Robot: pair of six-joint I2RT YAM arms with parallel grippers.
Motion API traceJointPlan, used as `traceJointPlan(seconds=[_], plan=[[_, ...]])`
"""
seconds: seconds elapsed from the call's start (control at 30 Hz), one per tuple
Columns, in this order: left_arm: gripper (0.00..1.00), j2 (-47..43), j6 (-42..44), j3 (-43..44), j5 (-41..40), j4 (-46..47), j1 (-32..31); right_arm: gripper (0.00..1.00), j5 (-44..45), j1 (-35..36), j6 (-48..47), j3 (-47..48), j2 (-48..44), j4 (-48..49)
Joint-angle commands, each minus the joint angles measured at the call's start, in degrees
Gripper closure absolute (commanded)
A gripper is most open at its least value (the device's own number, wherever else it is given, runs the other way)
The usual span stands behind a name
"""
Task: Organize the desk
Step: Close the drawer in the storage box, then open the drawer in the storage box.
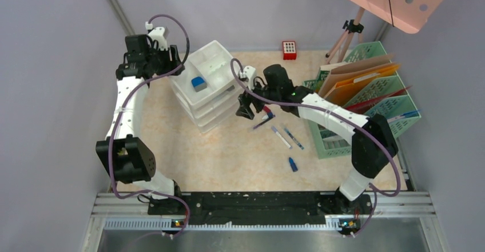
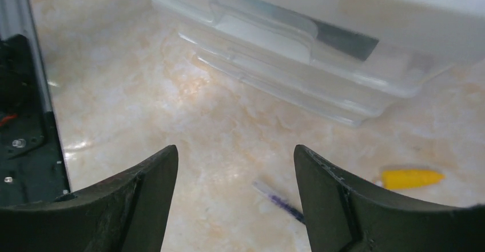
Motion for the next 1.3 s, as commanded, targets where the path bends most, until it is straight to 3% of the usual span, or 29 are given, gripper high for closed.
traceJointPlan(seconds=[0.0, 0.17, 0.53, 0.9, 1.27], plan=[[0.38, 0.77, 1.04, 2.11, 1.24, -1.24, -0.07, 0.27, -11.14, -1.65, 18.67, -7.33, -1.24, 15.72], [0.42, 1.24, 0.84, 3.01, 1.32, -1.92, -0.07, 0.32, -18.84, -2.55, 32.63, -11.58, 3.33, 30.4], [0.54, 1.24, 0.59, 2.7, 1.98, -1.71, -0.08, 0.43, -22.69, -4.53, 63.9, -11.7, 17.41, 61.07], [0.56, 0.83, 0.68, 2.08, 1.51, -1.83, -0.07, 0.48, -17.68, -5.92, 71.53, -11.01, 23.05, 71.45], [0.57, 1.04, 0.43, 2.07, 1.68, -1.84, -0.07, 0.48, -15.27, -6.51, 74.94, -13.49, 25.87, 75.43]])
